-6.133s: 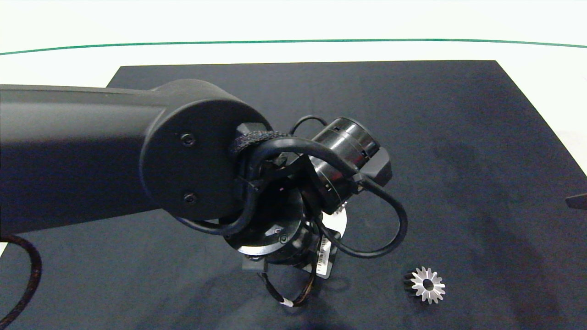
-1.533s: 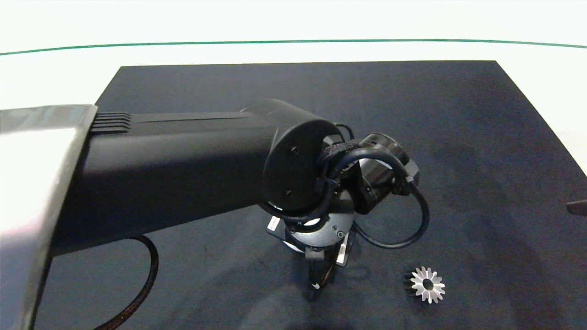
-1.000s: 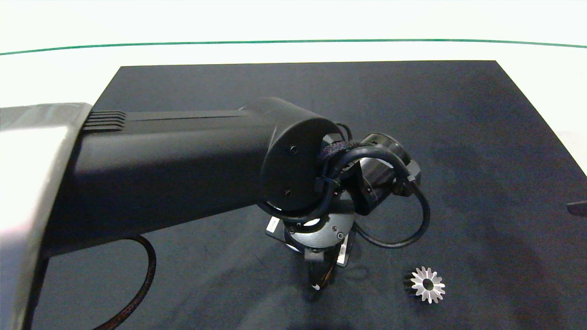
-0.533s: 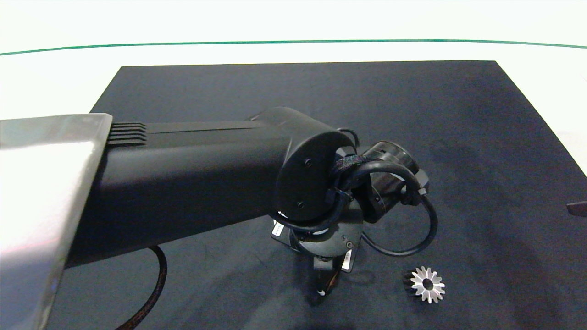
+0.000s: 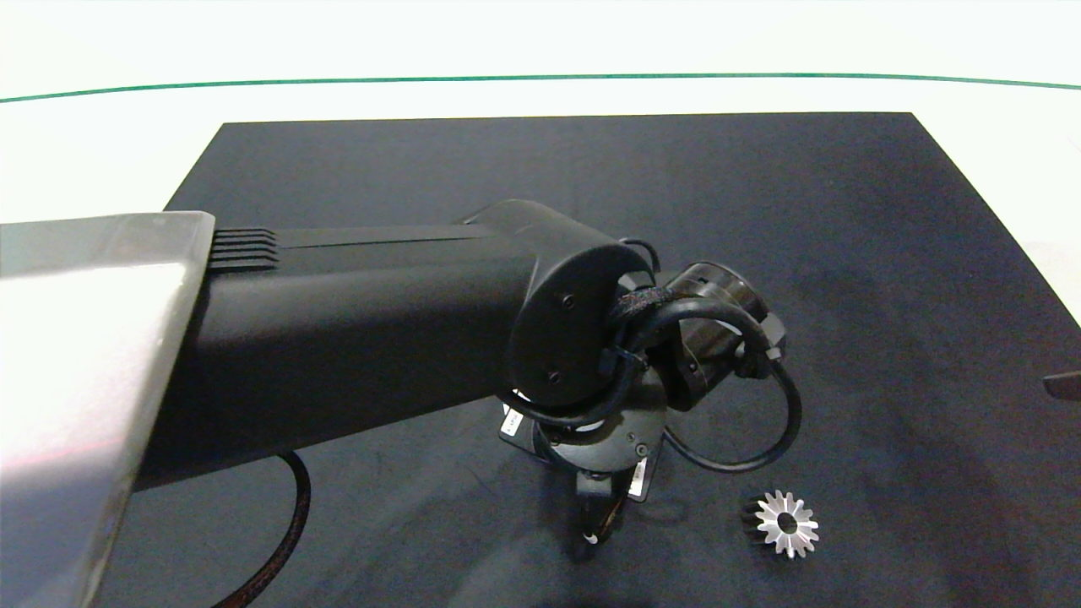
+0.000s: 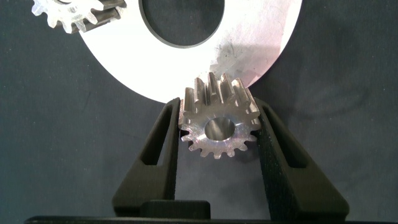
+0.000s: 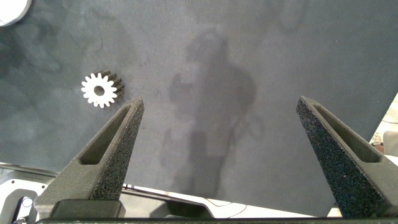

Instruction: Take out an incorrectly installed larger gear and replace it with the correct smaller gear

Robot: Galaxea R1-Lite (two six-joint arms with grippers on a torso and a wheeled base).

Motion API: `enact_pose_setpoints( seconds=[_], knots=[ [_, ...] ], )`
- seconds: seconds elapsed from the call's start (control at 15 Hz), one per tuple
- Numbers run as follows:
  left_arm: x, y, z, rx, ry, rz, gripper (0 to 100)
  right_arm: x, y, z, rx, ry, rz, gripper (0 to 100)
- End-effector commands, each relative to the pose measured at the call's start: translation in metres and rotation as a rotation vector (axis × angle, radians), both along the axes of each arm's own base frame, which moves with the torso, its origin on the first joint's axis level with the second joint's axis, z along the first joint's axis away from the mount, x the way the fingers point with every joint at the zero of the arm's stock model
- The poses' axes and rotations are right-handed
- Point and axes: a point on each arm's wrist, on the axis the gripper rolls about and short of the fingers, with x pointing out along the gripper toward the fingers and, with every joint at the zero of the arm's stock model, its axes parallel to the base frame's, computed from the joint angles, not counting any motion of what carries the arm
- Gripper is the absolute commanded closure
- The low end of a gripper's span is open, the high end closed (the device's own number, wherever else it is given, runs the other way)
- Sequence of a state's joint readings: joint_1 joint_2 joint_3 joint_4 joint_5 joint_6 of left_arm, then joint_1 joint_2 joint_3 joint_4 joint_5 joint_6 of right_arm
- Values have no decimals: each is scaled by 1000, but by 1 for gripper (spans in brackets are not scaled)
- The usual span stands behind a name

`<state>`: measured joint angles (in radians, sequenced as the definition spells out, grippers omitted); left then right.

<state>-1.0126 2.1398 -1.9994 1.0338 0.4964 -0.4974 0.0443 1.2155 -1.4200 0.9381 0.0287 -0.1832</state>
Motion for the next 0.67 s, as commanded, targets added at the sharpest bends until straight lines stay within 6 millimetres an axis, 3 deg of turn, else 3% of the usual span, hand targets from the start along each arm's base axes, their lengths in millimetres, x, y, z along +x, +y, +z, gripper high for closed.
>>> enact_pose_setpoints(
  seconds=[0.07,0.67],
  knots=[
    [-2,3,5,-4,-7,6,87,-2,0,-2,-2,9,2,0],
    [-2,5,7,-10,-11,7,87,-3,0,-2,-9,7,10,0]
  ],
)
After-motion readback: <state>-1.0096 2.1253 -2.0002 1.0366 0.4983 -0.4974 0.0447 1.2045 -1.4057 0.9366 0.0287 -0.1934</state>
